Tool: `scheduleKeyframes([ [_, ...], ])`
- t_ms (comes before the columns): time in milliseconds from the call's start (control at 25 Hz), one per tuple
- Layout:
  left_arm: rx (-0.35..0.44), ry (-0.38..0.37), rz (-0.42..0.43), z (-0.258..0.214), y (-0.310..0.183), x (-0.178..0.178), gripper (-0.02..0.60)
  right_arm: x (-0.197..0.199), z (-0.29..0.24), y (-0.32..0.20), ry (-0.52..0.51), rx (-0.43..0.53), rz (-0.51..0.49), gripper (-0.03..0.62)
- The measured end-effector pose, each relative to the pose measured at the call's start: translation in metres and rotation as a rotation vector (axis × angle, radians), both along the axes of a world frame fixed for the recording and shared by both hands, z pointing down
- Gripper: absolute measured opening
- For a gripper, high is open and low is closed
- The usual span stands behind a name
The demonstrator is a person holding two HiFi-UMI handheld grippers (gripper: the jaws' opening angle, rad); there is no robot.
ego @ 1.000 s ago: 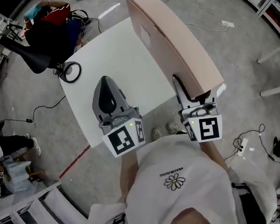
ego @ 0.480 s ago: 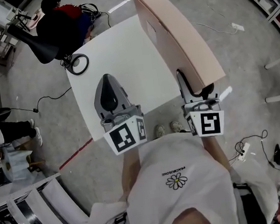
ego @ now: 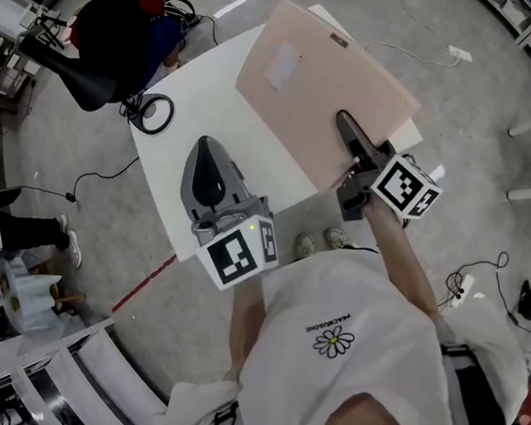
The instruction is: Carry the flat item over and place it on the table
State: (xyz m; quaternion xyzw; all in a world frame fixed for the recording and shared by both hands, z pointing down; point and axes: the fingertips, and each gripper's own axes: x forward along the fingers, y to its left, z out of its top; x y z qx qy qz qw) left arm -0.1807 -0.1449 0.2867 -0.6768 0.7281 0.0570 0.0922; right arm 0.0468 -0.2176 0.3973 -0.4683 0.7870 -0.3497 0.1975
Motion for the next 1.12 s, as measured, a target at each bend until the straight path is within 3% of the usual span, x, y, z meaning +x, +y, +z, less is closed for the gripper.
scheduleKeyframes([
  [160, -0.015, -0.007, -0.010, 0.002, -0.005, 0.000, 0.012, 0.005, 0.038, -0.008, -0.449, -0.186, -0.041, 0.282],
  [240, -0.019, -0.008, -0.016, 0.001, -0.008, -0.002, 0.012, 0.004, 0.048, -0.010, -0.597, -0.222, -0.050, 0.282],
  [320, -0.023, -0.006, -0.021, 0.002, -0.009, -0.004, 0.012, 0.005, 0.054, -0.011, -0.674, -0.240, -0.041, 0.282],
  [840, -0.042, 0.007, -0.026, 0.011, -0.007, -0.006, 0.012, 0.012, 0.068, -0.013, -0.698, -0.265, 0.012, 0.281],
  [1120, -0.058, 0.007, -0.036, 0.020, -0.009, -0.005, 0.012, 0.011, 0.096, -0.024, -0.706, -0.356, 0.059, 0.281],
])
